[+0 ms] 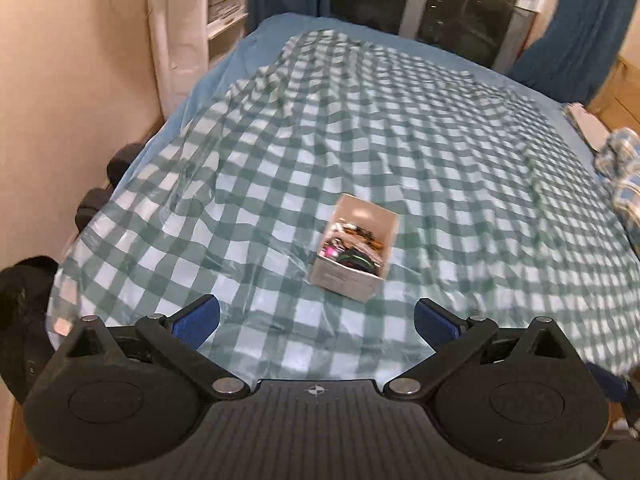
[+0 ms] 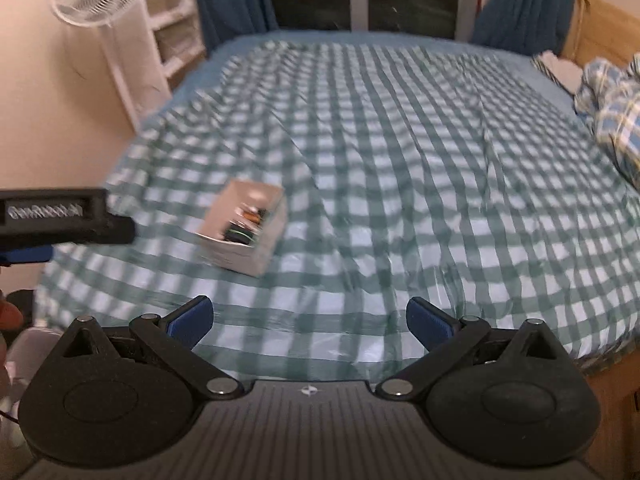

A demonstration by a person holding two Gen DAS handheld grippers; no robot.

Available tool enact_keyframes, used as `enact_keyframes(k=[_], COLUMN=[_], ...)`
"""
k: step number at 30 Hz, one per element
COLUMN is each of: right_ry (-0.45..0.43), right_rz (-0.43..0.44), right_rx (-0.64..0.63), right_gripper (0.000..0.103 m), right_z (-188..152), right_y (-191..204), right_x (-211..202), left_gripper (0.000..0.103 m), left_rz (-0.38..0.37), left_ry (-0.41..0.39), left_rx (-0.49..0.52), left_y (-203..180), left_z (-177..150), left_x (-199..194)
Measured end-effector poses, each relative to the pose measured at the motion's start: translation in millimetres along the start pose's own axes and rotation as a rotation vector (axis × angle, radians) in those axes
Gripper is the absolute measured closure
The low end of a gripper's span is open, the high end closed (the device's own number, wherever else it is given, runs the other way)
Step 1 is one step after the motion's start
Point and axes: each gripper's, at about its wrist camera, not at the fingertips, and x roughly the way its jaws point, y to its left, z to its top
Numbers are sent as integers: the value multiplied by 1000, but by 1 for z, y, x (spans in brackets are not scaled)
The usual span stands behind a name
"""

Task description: Organize jewelry

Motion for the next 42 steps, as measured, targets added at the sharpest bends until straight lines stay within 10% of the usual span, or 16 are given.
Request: enact_keyframes(k=[13,42], right_ry=[4,-100], right_rz=[27,-37], right_rx=[75,82], right_gripper=[0,0], right_z=[-18,-33], right_y=[2,3], right_x=[-93,-158], left_gripper=[24,24], left_rz=[43,61], left_ry=[-125,-173], left_rx=[206,255], left_y=[-51,-66], left_z=[-37,-59], left_x=[-109,-162])
